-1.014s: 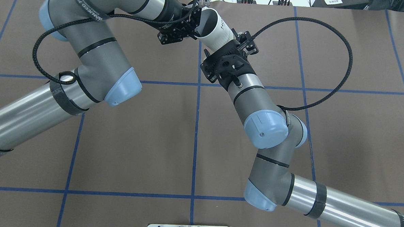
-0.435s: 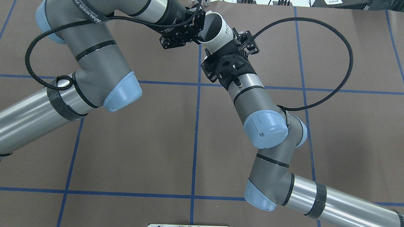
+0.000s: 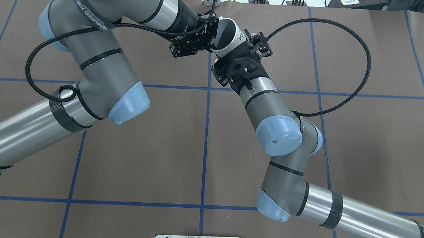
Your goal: Left arm hands cup to right arm to dump lemon
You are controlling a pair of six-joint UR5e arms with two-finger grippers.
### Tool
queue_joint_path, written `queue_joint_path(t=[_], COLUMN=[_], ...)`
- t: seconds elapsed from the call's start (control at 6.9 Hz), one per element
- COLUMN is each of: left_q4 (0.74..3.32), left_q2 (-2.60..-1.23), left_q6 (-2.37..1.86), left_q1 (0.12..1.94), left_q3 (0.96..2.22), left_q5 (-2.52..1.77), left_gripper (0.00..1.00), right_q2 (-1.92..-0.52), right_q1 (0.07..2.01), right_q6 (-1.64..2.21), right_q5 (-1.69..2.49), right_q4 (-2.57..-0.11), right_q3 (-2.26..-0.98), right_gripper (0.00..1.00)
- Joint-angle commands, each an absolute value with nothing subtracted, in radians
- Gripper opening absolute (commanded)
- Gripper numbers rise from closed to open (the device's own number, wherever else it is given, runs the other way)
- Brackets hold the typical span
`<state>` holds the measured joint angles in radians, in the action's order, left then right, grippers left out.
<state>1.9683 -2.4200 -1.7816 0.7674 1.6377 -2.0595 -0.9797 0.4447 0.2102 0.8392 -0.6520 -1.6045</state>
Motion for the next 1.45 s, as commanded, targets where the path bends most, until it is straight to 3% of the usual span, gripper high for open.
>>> queue_joint_path(t=[0.0, 0.14, 0.29, 0.43, 0.72, 1.3], left_q4=[1.968, 1.968, 1.97, 1.968, 1.967, 1.967], left_q2=[-2.411, -2.404, -2.399, -2.389, -2.361, -2.18], left_q6=[-1.779, -1.773, -1.773, -1.758, -1.686, -1.311], left_q1=[0.764, 0.764, 0.761, 0.761, 0.808, 0.983], left_q3=[1.651, 1.667, 1.67, 1.684, 1.687, 1.694], left_q5=[-2.06, -2.06, -2.06, -2.063, -2.152, -2.303], left_gripper=[0.0, 0.0, 0.72, 1.0, 1.0, 1.0], right_q2=[-0.98, -0.979, -0.98, -0.983, -0.991, -1.012], right_q1=[0.445, 0.442, 0.44, 0.437, 0.428, 0.452], right_q6=[0.212, 0.21, 0.221, 0.224, 0.25, 0.448], right_q5=[0.838, 0.836, 0.838, 0.838, 0.839, 0.874], right_q4=[-0.65, -0.652, -0.649, -0.644, -0.646, -0.65], right_q3=[-1.606, -1.608, -1.609, -1.612, -1.615, -1.618], right_gripper=[0.86, 0.48, 0.23, 0.1, 0.1, 0.0])
